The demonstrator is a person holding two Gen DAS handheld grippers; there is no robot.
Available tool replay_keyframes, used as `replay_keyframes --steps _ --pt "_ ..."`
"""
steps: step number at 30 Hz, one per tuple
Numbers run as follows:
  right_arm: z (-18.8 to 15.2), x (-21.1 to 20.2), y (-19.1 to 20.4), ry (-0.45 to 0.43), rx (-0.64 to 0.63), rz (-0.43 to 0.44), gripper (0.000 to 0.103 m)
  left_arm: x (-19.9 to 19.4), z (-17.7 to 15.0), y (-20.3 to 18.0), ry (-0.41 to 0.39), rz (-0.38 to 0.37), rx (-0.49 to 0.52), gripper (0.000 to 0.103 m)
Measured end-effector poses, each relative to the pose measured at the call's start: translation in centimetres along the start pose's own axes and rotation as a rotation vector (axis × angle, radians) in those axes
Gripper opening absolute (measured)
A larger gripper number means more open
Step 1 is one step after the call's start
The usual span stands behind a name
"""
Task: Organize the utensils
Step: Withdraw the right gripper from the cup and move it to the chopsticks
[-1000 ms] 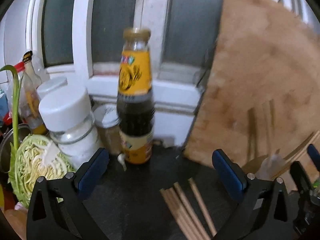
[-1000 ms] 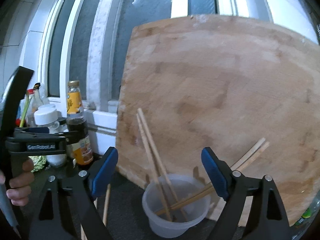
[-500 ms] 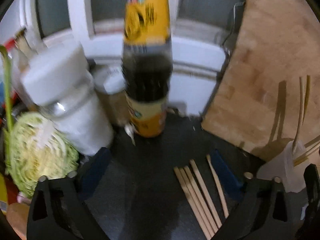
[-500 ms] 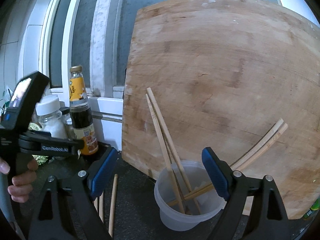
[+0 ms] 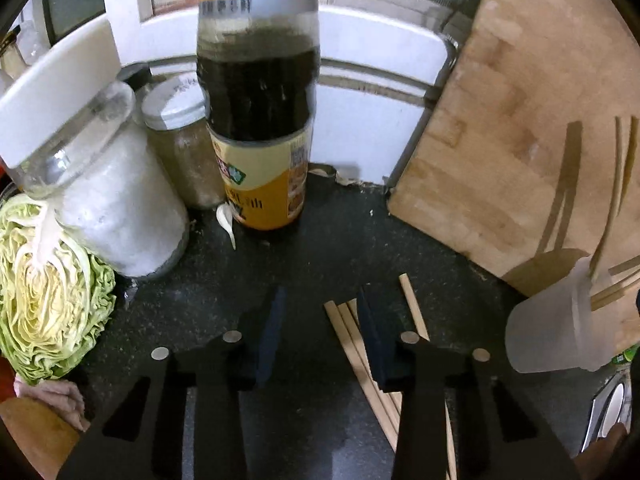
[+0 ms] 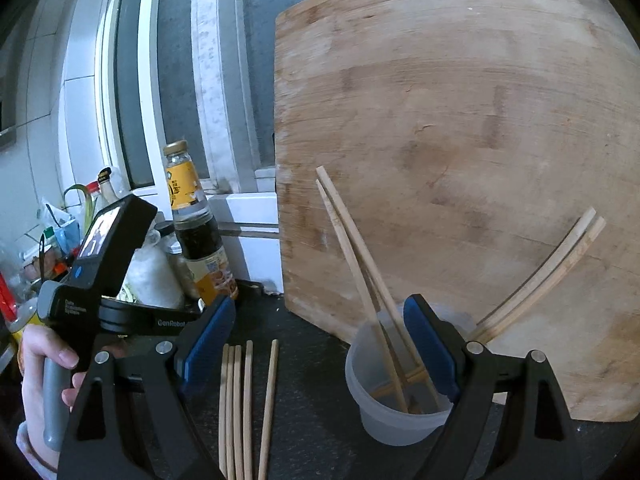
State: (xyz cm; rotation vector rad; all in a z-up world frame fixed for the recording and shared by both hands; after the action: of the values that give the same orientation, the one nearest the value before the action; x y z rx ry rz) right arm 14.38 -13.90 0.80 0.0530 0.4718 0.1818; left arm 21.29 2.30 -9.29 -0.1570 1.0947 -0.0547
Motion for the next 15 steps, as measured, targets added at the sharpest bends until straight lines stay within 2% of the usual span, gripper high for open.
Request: replay_keyframes --steps 4,10,13,15 --pt "-0.2 0.1 0.2 0.016 0.009 0.021 0.088 1.8 -0.7 -0.4 0.073 -0.033 -0.009 0.024" --pt "-0.9 0.4 1.0 0.067 0.037 0.108 0.088 4.0 -1.4 -0.5 0.130 0.006 -0.001 0.015" --pt "-1.5 0.7 2.0 0.100 0.027 0.155 0.071 4.3 -1.2 -0.2 0.123 0.031 -0.006 0.011" --pt "-2.0 0.8 3.0 0.122 -0.009 0.188 0.055 4.5 -1.2 -0.2 0.125 0.017 -0.012 0.011"
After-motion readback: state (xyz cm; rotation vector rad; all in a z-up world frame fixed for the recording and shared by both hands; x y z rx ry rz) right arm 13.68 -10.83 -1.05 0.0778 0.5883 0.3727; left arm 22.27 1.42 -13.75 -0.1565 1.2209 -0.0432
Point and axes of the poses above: each gripper's, at about its wrist camera, not at the fingertips, and x roughly the way its jaws point, y to its left, z to its top, the point moved 9 cm from there along x, roughly the way its jaws point, and after that the axes turned 4 degrees about -z, right-handed, at the moved point
